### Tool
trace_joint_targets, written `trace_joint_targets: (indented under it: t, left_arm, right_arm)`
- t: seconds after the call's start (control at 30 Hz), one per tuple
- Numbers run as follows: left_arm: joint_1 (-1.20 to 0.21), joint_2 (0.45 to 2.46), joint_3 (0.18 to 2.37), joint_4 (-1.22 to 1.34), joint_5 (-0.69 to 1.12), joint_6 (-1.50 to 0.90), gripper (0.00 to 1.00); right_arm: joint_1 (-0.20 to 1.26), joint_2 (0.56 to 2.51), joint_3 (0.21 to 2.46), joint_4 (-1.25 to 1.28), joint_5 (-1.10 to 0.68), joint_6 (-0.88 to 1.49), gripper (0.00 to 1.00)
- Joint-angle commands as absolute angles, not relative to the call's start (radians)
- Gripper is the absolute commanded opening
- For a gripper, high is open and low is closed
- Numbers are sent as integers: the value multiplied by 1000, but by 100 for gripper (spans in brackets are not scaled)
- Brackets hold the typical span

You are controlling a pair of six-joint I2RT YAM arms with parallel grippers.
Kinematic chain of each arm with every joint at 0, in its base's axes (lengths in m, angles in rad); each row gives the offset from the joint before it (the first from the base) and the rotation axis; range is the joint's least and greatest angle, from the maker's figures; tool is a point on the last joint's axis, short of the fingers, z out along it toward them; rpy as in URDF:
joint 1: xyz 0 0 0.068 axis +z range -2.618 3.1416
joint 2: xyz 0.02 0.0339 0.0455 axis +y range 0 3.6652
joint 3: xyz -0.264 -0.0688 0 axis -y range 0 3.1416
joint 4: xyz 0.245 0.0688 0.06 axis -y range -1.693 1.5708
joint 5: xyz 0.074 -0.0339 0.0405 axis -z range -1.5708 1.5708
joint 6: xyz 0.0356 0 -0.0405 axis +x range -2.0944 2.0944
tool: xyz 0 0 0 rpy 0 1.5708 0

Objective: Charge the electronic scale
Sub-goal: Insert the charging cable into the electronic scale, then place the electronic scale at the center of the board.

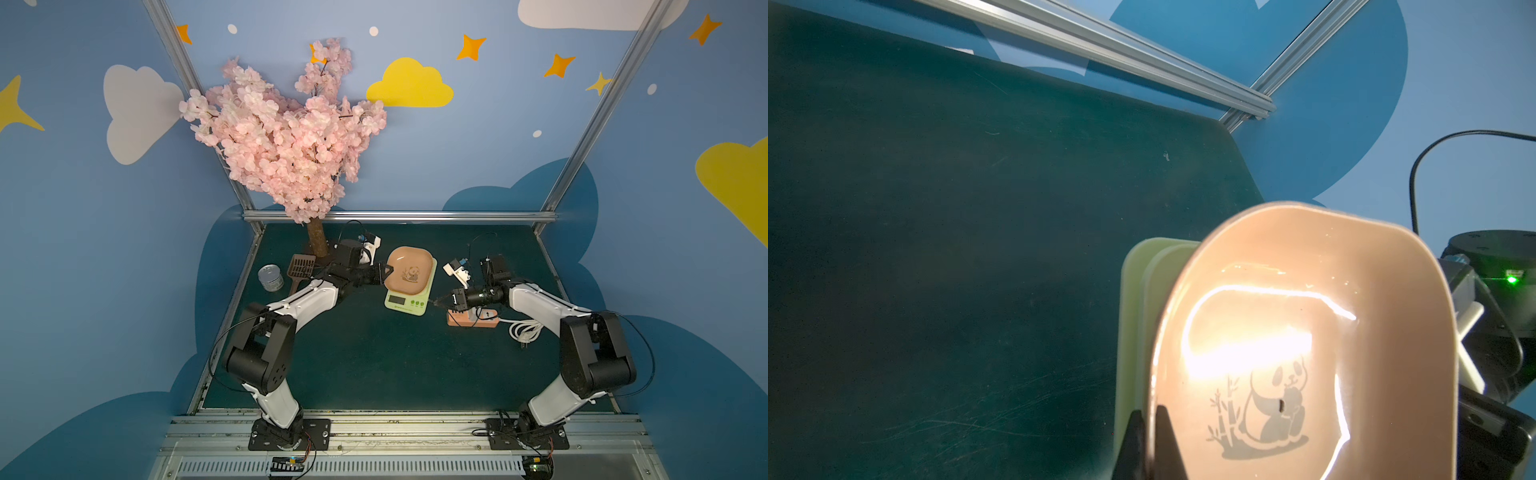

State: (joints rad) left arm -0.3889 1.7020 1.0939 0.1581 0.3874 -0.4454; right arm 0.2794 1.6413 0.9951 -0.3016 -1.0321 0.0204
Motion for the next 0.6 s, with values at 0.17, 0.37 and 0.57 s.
trace_joint_targets:
  t: [0.17,0.37,0.57]
  left_arm:
    - [-404,1651,1046,338,415,-481,3]
    - [-392,1651,1026,418,487,-511,3]
    - [-388,1655,1034,410,547,-483,3]
  right_arm:
    - [303,1648,1016,-244,-1080,78,6]
    - [302,1649,1001,-237,-1072,69,7]
    - [299,1636,1013,-315,-1048,-3,12]
